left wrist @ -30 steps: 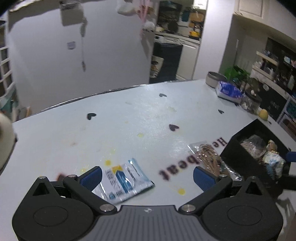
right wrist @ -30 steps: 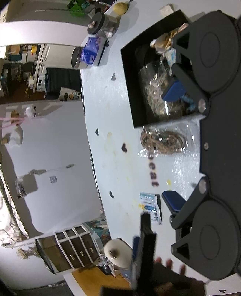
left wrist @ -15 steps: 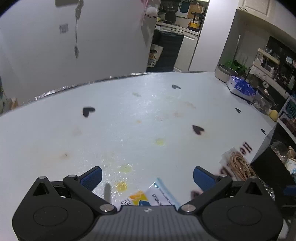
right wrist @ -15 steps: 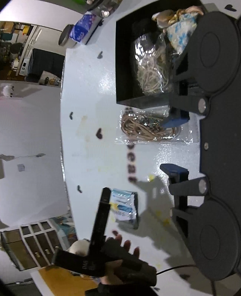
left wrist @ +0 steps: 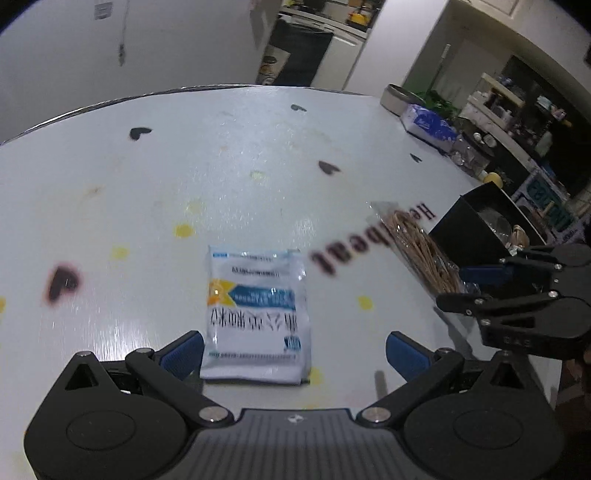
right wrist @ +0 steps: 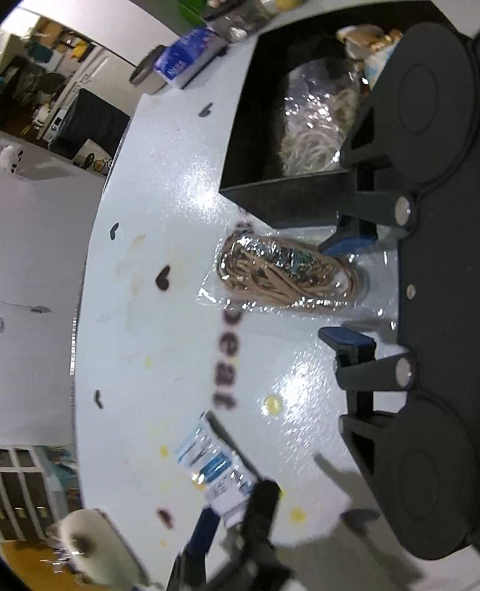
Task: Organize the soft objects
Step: 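Grasp the medicine sachet with the left tool while the right grasps the brown cord bag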
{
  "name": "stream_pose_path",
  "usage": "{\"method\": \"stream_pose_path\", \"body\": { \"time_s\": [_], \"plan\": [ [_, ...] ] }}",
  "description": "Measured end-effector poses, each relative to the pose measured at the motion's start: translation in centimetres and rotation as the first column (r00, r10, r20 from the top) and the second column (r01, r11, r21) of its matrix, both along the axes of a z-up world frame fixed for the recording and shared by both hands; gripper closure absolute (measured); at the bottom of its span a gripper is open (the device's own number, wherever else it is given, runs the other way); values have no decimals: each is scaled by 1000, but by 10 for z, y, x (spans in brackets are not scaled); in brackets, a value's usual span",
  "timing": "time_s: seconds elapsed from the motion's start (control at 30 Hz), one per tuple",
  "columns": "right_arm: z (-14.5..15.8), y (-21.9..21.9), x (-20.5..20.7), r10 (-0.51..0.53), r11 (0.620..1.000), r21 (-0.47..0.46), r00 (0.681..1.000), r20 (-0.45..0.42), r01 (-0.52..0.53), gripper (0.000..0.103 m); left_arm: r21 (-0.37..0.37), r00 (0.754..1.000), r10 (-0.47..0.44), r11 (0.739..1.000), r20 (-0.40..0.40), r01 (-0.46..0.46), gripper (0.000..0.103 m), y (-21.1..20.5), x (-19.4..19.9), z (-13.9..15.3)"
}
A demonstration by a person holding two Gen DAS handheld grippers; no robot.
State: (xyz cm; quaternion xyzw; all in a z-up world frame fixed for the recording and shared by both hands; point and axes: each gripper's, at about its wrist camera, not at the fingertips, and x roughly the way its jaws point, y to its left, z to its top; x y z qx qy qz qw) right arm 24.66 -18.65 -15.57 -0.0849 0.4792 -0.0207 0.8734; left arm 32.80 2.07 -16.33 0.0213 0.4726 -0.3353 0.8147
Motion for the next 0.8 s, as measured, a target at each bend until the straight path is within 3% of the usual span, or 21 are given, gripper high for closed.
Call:
{"method": "stream_pose_path", "body": {
  "time_s": [0.07, 0.13, 0.33, 0.6, 0.8],
  "plan": [
    [-2, 3, 0, 17, 999, -32, 1000, -9, -18, 62, 7, 999, 44, 999, 2, -44, 0, -1, -5, 0],
    [-3, 5, -1, 38, 998, -52, 999, -18, -39, 75, 35, 996, 77, 996, 33, -78, 0, -5, -7, 2],
    [-7, 16, -10, 108, 991, -78, 993, -39, -111, 83, 148, 990, 73, 985, 117, -90, 4, -26, 1, 3],
    [5, 18, -44, 208, 969, 159, 972, -113, -189, 87, 239, 985, 52, 967, 164, -91, 22, -39, 3, -3],
    [14, 14, -75, 259, 931, 303, 954, -150, -205, 83, 238, 978, 83, 963, 192, -129, 38, -35, 0, 0]
  ]
}}
